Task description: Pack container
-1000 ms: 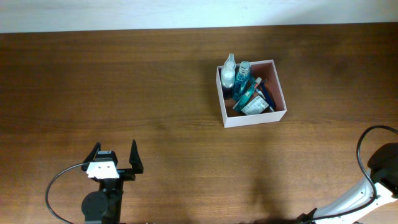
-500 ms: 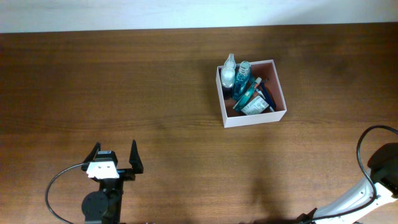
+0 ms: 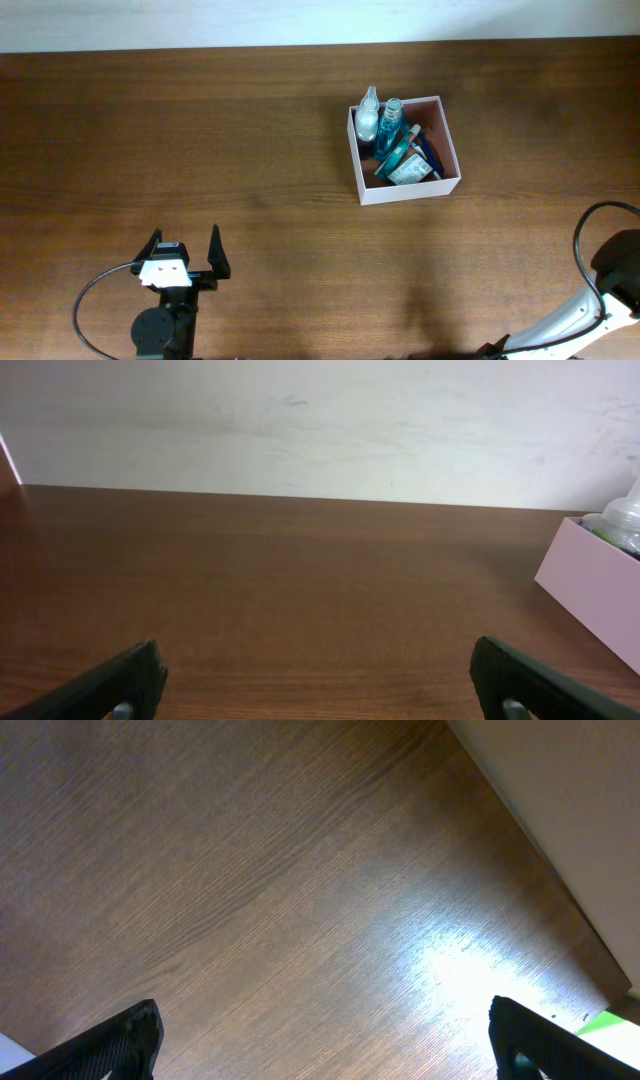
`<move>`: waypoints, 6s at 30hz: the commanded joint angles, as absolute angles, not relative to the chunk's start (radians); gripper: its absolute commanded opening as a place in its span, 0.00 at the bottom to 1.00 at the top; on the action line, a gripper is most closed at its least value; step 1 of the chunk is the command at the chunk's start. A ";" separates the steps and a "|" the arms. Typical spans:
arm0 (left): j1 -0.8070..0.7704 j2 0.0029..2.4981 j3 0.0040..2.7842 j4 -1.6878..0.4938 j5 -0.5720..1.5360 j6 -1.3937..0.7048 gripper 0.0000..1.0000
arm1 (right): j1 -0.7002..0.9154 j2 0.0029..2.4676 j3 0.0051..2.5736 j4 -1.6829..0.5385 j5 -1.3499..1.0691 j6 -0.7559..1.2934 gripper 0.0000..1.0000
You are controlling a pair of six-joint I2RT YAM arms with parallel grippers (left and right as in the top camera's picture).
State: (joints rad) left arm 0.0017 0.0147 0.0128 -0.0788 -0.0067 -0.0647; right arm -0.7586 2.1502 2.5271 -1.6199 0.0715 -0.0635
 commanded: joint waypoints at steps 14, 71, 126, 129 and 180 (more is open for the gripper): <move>0.007 0.006 0.009 -0.083 0.001 -0.059 0.99 | -0.758 1.950 2.523 -1.505 0.028 -0.072 0.99; 0.007 0.006 0.009 -0.083 0.001 -0.059 0.99 | -0.090 0.003 0.200 0.272 -0.351 -0.183 0.99; 0.007 0.006 0.009 -0.083 0.001 -0.059 1.00 | -0.020 0.003 0.006 -0.057 -0.228 -0.179 0.99; 0.007 0.006 0.009 -0.083 0.001 -0.059 0.99 | -0.020 0.003 0.006 -0.057 -0.227 -0.179 0.99; 0.007 0.006 0.009 -0.083 0.001 -0.059 1.00 | -0.020 0.003 0.006 -0.057 -0.227 -0.179 0.99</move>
